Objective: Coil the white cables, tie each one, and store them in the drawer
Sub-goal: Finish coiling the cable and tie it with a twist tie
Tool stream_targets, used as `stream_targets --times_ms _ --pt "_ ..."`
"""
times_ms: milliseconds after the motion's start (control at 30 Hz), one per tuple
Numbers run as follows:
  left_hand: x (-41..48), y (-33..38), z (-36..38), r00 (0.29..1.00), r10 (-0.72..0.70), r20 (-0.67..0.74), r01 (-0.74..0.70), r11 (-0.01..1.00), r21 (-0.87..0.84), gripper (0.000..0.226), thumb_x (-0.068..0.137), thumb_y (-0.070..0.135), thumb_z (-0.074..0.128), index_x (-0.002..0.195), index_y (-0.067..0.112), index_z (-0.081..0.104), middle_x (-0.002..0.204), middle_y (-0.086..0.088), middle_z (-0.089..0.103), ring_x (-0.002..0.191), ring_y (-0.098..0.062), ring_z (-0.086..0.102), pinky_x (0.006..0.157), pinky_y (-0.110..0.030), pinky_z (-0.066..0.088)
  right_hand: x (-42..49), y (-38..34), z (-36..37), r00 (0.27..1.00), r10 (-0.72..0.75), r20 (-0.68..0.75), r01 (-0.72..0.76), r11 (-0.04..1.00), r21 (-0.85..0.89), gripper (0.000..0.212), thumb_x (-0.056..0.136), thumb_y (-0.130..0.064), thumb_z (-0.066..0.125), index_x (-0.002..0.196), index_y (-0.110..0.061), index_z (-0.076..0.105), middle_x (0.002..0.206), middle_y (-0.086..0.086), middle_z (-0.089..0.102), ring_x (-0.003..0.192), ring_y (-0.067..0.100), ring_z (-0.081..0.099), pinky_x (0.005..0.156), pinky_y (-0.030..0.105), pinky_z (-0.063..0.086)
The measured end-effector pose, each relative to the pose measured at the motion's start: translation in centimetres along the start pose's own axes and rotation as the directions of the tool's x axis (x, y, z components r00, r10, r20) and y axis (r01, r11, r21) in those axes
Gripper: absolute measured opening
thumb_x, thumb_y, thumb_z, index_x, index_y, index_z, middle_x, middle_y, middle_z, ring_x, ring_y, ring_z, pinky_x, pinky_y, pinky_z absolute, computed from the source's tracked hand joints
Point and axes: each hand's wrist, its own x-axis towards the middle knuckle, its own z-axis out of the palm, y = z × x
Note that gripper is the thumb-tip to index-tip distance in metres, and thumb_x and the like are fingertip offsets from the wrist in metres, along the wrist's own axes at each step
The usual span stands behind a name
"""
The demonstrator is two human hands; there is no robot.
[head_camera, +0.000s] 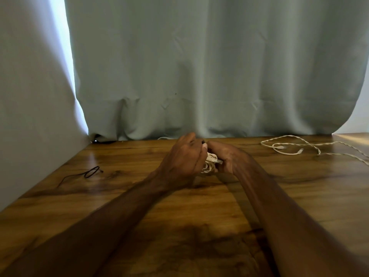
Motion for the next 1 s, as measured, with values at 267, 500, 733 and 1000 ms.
stream_targets --times_ms 267,500,733,1000 --pt "-0.8 -2.6 0.2 0.978 -0.208 -0.015 0.206 0.975 -0.087 0.024 0.103 0.003 0.047 0.106 -0.016 0.061 0.081 -0.024 0.064 0.072 -0.038 0.062 0.060 -0.044 0.053 0.0 -0.7 0.9 0.865 -0.413 -0.283 0.365 0.907 -0.208 0.035 0.089 -0.039 0.073 0.086 -0.005 0.079 0.086 0.016 0.078 0.069 0.018 0.067 0.063 0.030 0.049" --pt "0.1 -6.2 -1.0 0.717 -0.674 -0.177 0.643 0.738 -0.205 0.036 0.106 0.011 0.042 0.075 0.003 0.059 0.072 -0.008 0.050 0.073 -0.023 0.047 0.067 -0.028 0.027 -2.5 -1.3 3.7 0.697 -0.715 0.054 0.675 0.628 -0.387 0.019 0.095 -0.018 0.067 0.084 -0.012 0.082 0.055 0.009 0.067 0.041 0.007 0.051 0.047 0.019 0.040" --pt "1.2 -5.3 -1.3 0.625 -0.767 -0.148 0.709 0.636 -0.305 0.049 0.106 0.011 0.042 0.057 0.018 0.040 0.058 0.003 0.043 0.056 -0.010 0.041 0.052 -0.026 0.028 -1.5 1.1 6.9 0.655 -0.756 0.003 0.601 0.518 -0.609 0.030 0.100 -0.022 0.053 0.087 -0.018 0.079 0.052 -0.006 0.069 0.047 0.002 0.062 0.067 0.036 0.059" --pt "1.4 -4.3 -0.6 0.546 -0.834 -0.078 0.744 0.525 -0.413 0.042 0.101 0.021 0.040 0.062 0.010 0.049 0.074 -0.016 0.060 0.073 -0.031 0.054 0.065 -0.035 0.031 -1.8 1.7 7.6 0.725 -0.675 -0.138 0.641 0.734 -0.225 0.027 0.091 0.001 0.059 0.075 -0.007 0.079 0.052 0.008 0.067 0.038 0.007 0.055 0.047 0.023 0.043"
